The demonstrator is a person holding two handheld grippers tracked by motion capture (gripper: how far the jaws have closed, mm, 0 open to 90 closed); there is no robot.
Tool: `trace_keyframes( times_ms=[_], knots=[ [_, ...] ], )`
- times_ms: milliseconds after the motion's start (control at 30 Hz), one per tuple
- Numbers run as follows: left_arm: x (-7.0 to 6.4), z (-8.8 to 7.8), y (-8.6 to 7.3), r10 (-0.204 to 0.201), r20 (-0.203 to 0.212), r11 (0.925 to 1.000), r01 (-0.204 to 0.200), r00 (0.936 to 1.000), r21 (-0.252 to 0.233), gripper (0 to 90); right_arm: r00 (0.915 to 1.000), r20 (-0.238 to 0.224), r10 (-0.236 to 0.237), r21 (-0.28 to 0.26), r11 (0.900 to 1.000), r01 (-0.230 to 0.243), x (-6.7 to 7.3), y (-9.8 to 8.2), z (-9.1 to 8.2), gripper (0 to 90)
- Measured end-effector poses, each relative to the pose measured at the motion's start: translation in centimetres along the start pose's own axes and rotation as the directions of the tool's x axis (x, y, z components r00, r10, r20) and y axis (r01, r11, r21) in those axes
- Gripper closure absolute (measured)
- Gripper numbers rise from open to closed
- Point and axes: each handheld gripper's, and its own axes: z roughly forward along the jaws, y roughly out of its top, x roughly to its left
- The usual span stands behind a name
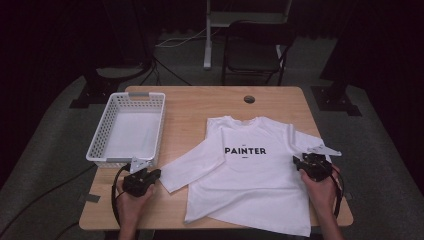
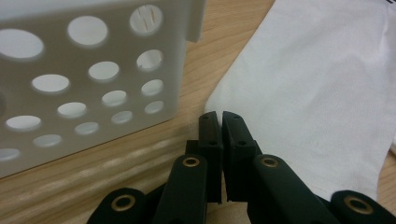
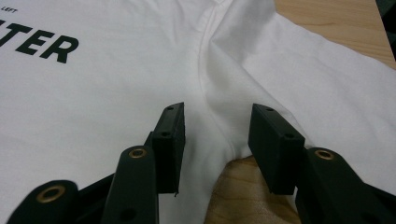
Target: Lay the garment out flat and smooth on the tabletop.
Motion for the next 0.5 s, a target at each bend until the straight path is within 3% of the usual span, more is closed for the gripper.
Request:
trace_keyframes(
  times_ms=[500],
  knots=[
    [0.28,-0.4,-0.35,-0.001,-0.009,1.0,0.001,1.0,-0.002,88.2,1.0,0.0,0.0,0.0,1.0,0.0,0.0,0.0,0.0,55.4]
  ],
)
